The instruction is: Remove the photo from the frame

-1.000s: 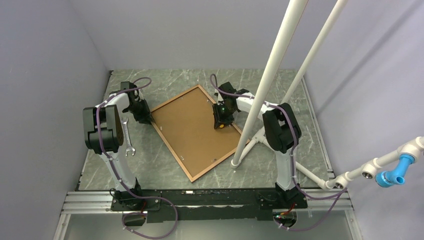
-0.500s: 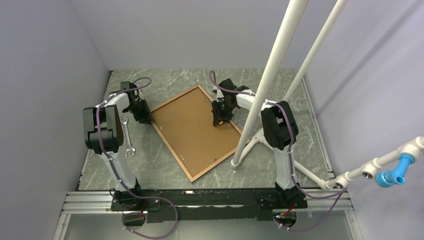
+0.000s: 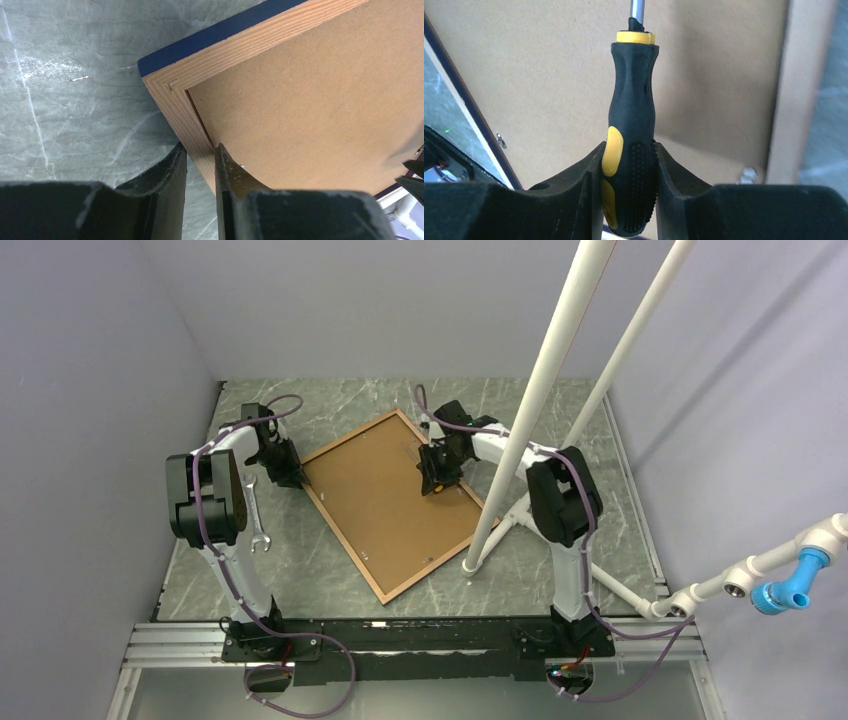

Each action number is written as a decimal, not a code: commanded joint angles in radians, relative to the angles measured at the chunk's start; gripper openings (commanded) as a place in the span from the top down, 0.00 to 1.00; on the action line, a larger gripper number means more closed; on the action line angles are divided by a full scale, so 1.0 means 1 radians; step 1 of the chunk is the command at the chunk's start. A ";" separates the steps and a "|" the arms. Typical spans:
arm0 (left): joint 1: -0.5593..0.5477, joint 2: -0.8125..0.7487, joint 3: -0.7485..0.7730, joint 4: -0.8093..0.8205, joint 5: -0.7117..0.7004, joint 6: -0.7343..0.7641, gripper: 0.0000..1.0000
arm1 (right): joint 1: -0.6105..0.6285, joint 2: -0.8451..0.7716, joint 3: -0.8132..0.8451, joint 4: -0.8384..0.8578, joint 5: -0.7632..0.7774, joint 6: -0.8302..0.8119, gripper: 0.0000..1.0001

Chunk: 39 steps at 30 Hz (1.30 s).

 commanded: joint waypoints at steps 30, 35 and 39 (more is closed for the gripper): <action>-0.303 -0.947 -0.631 0.227 -0.141 -0.394 0.50 | -0.117 -0.882 -0.751 0.286 0.337 0.070 1.00; -0.590 -1.036 -0.735 0.173 -0.285 -0.668 0.50 | -0.115 -0.887 -0.761 0.299 0.315 0.072 1.00; -0.771 -1.003 -0.762 0.100 -0.365 -0.892 0.48 | -0.116 -0.897 -0.772 0.309 0.310 0.075 1.00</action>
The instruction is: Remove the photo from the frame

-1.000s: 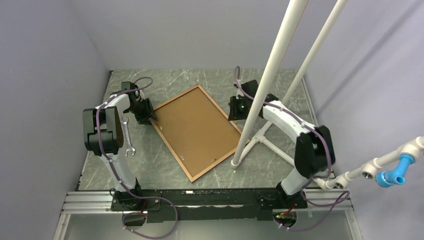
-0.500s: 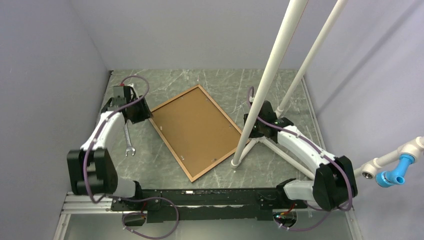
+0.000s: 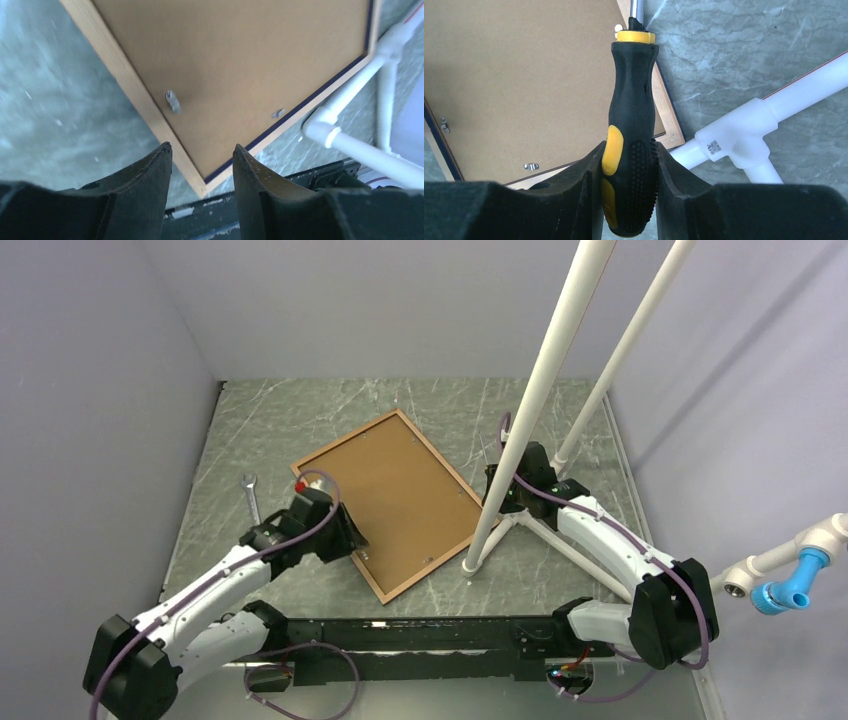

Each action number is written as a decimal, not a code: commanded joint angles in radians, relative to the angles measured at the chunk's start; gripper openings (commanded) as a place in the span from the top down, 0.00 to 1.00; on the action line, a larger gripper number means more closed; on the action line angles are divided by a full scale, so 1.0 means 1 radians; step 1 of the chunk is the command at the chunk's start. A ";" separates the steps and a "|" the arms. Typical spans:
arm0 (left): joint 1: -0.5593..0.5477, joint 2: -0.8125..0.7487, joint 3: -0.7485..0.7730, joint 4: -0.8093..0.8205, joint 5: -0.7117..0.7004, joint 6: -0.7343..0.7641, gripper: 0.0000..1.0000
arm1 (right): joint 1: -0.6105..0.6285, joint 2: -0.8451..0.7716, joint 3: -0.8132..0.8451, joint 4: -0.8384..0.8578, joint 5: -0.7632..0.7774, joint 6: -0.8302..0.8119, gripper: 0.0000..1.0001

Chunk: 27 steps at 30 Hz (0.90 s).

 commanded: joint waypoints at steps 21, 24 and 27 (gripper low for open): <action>-0.388 0.473 0.172 -0.215 -0.282 -0.476 0.56 | -0.001 -0.031 -0.001 0.038 -0.009 0.008 1.00; -0.359 0.518 0.179 -0.214 -0.277 -0.400 0.72 | -0.001 -0.024 0.002 0.036 -0.008 0.007 1.00; -0.251 0.567 0.176 -0.150 -0.176 -0.165 1.00 | -0.001 -0.022 0.004 0.034 -0.007 0.006 1.00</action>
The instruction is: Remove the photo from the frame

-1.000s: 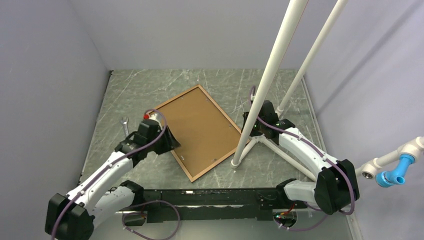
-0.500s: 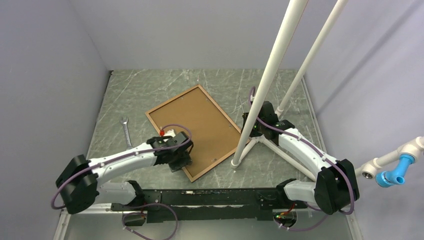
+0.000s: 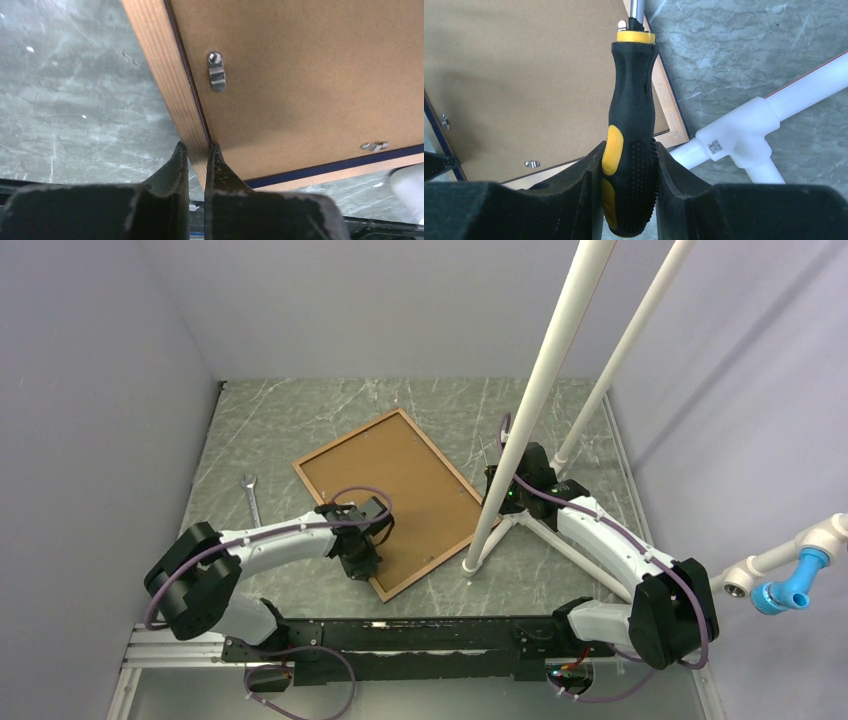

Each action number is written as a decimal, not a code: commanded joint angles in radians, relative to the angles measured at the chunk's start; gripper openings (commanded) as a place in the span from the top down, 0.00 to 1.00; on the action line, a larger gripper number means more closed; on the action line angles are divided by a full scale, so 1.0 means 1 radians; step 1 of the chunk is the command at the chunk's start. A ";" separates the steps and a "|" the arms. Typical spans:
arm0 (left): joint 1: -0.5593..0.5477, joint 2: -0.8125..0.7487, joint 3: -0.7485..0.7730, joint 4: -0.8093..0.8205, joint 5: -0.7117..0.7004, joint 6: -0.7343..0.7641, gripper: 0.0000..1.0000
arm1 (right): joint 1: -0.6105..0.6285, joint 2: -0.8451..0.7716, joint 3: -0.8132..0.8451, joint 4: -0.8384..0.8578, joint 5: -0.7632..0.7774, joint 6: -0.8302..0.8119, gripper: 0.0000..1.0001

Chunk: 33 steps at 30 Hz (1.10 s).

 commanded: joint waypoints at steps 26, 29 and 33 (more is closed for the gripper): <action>0.416 0.499 0.385 -0.220 -0.572 1.201 1.00 | -0.001 -0.035 0.004 0.031 -0.017 0.002 1.00; 0.448 0.424 0.437 -0.244 -0.566 1.134 0.80 | -0.001 -0.029 0.005 0.032 -0.020 0.002 1.00; 0.480 0.269 0.453 -0.228 -0.501 1.071 0.42 | -0.001 -0.026 0.006 0.028 -0.021 0.002 1.00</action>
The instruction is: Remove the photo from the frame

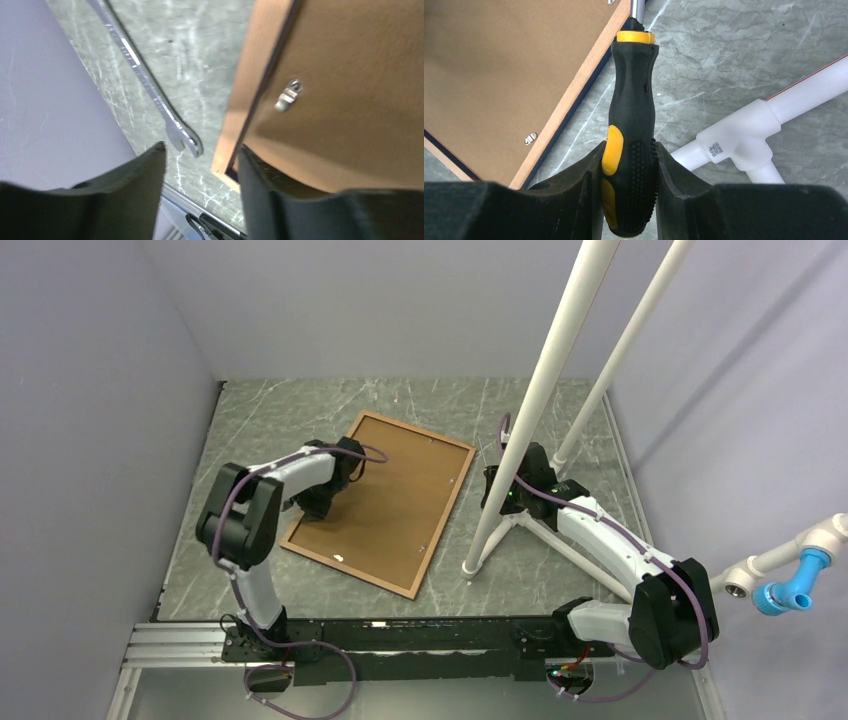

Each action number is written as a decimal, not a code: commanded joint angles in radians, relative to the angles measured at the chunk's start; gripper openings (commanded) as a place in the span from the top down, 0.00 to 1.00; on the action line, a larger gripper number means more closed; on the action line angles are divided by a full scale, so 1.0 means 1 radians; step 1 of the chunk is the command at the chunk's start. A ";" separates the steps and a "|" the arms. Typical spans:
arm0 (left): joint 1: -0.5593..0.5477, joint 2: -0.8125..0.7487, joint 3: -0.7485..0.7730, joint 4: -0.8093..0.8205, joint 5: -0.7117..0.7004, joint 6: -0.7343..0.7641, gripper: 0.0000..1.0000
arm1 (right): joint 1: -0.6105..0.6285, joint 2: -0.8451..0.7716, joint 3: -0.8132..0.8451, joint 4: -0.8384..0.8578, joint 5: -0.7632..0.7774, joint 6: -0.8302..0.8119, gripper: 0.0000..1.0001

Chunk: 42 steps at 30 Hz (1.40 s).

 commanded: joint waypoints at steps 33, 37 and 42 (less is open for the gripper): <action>0.301 -0.859 -0.679 0.204 0.740 -1.280 0.42 | -0.001 -0.027 -0.005 0.026 -0.020 0.010 1.00; 0.304 -0.768 -0.657 0.221 0.695 -1.252 0.54 | 0.000 -0.024 -0.006 0.026 -0.021 0.010 1.00; 0.310 -0.649 -0.577 0.202 0.626 -1.127 0.78 | -0.001 -0.027 -0.012 0.030 -0.021 0.009 1.00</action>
